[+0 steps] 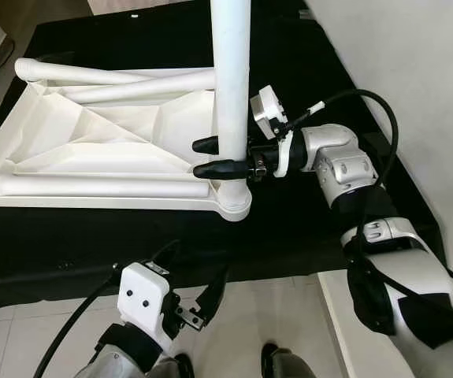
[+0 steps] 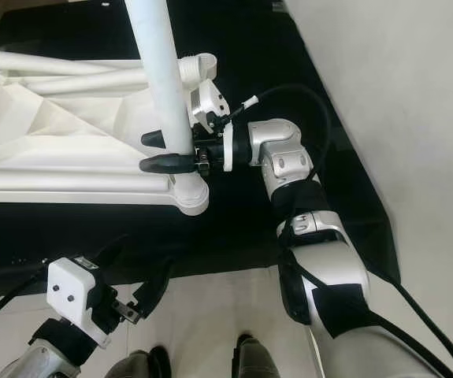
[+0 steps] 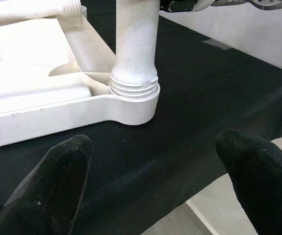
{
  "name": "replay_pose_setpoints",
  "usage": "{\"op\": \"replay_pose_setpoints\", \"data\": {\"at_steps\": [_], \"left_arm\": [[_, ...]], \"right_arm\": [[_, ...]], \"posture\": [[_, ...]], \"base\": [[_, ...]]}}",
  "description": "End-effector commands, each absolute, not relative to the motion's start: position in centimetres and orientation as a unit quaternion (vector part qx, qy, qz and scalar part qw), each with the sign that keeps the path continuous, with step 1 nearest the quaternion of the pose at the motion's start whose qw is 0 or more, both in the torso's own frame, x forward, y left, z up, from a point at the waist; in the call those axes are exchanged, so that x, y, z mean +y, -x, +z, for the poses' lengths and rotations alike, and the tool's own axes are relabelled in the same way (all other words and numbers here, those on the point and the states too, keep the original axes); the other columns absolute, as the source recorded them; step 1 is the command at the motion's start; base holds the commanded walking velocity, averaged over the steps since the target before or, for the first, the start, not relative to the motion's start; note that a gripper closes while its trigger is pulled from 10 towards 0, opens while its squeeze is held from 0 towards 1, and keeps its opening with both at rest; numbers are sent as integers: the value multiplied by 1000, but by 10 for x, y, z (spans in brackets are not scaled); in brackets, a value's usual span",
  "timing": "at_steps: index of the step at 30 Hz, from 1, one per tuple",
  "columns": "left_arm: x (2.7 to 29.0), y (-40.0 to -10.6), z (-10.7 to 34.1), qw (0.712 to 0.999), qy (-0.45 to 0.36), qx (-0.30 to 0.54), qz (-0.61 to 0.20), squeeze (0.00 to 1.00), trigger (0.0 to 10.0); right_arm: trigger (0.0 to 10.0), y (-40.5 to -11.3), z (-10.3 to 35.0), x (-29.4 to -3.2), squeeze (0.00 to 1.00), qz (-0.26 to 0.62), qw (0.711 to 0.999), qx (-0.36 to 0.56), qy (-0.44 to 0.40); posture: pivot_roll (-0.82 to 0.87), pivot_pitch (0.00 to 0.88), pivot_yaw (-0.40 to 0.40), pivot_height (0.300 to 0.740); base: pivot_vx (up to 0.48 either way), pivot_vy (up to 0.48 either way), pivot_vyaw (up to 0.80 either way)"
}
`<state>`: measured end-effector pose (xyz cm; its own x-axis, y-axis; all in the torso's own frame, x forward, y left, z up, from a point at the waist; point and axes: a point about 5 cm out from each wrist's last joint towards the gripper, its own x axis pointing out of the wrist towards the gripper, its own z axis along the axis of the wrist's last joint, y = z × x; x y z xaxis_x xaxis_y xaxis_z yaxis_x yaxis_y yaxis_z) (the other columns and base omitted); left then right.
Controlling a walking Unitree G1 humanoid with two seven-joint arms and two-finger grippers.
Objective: Building children table
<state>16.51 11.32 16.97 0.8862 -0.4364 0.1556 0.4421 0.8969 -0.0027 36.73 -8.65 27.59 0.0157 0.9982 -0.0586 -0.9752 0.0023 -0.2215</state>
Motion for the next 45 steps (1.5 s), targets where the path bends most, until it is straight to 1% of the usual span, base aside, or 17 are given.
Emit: {"op": "replay_pose_setpoints", "data": {"at_steps": [1, 3, 6, 8, 13, 20, 21, 22, 23, 25, 26, 28, 29, 40, 41, 42, 45], "left_arm": [[113, -163, 169, 972, 16, -70, -226, 0, 10000], [113, -164, 169, 972, 17, -70, -225, 0, 10000], [113, -164, 169, 972, 17, -71, -225, 0, 10000], [114, -164, 169, 972, 16, -72, -224, 0, 10000], [115, -166, 168, 971, 15, -72, -228, 0, 10000], [115, -170, 166, 971, 14, -70, -229, 0, 10000], [116, -170, 166, 971, 13, -71, -227, 0, 10000], [116, -170, 166, 972, 12, -71, -225, 0, 10000], [117, -170, 166, 972, 12, -71, -222, 0, 10000], [117, -170, 166, 973, 12, -72, -221, 0, 10000], [117, -170, 165, 972, 13, -72, -222, 0, 10000], [117, -170, 165, 972, 13, -72, -223, 0, 10000], [116, -171, 165, 972, 14, -71, -225, 0, 10000], [114, -170, 167, 971, 15, -73, -225, 0, 10000], [114, -170, 167, 971, 15, -73, -225, 0, 10000], [114, -169, 167, 972, 15, -73, -225, 0, 10000], [113, -166, 167, 972, 15, -73, -225, 0, 10000]], "right_arm": [[0, -368, 267, -88, 0, 687, 720, -59, 77], [0, -370, 259, -98, 0, 600, 795, -69, 65], [0, -369, 252, -100, 0, 542, 837, -65, 46], [0, -351, 214, -112, 0, 257, 965, -18, 46], [0, -294, 191, -81, 0, 226, 974, 2, 20], [0, -308, 200, -58, 0, 262, 965, -20, -2], [4549, -309, 203, -56, 0, 269, 963, -26, -2], [4549, -307, 206, -55, 0, 267, 963, -26, -2], [10000, -307, 210, -53, 0, 279, 959, -41, -6], [10000, -306, 213, -51, 0, 287, 956, -52, -9], [10000, -304, 219, -48, 725, 318, 945, -71, -19], [10000, -303, 221, -47, 725, 336, 938, -77, -25], [10000, -302, 227, -44, 1000, 385, 918, -89, -33], [10000, -317, 237, -66, 945, 594, 797, -84, 71], [10000, -323, 236, -72, 843, 615, 778, -74, 102], [10000, -331, 238, -77, 0, 627, 765, -64, 131], [10000, -341, 243, -83, 0, 654, 740, -46, 153]], "posture": [[51, 278, 32, 740], [46, 279, 26, 740], [44, 283, 19, 740], [33, 287, 20, 740], [14, 283, 48, 740], [24, 254, 39, 740], [26, 255, 36, 740], [26, 255, 36, 740], [24, 255, 36, 740], [24, 255, 36, 740], [24, 252, 36, 740], [24, 252, 36, 740], [22, 249, 35, 740], [67, 254, 36, 740], [70, 255, 34, 740], [72, 258, 33, 740], [81, 261, 32, 740]], "base": [[0, 0, 0], [0, 0, 0], [0, 0, 0], [0, 0, 0], [0, 0, 0], [0, 0, 0], [0, 0, 0], [0, 0, 0], [0, 0, 0], [0, 0, 0], [0, 0, 0], [0, 0, 0], [0, 0, 0], [0, 0, 0], [0, 0, 0], [0, 0, 0], [0, 0, 0]]}}
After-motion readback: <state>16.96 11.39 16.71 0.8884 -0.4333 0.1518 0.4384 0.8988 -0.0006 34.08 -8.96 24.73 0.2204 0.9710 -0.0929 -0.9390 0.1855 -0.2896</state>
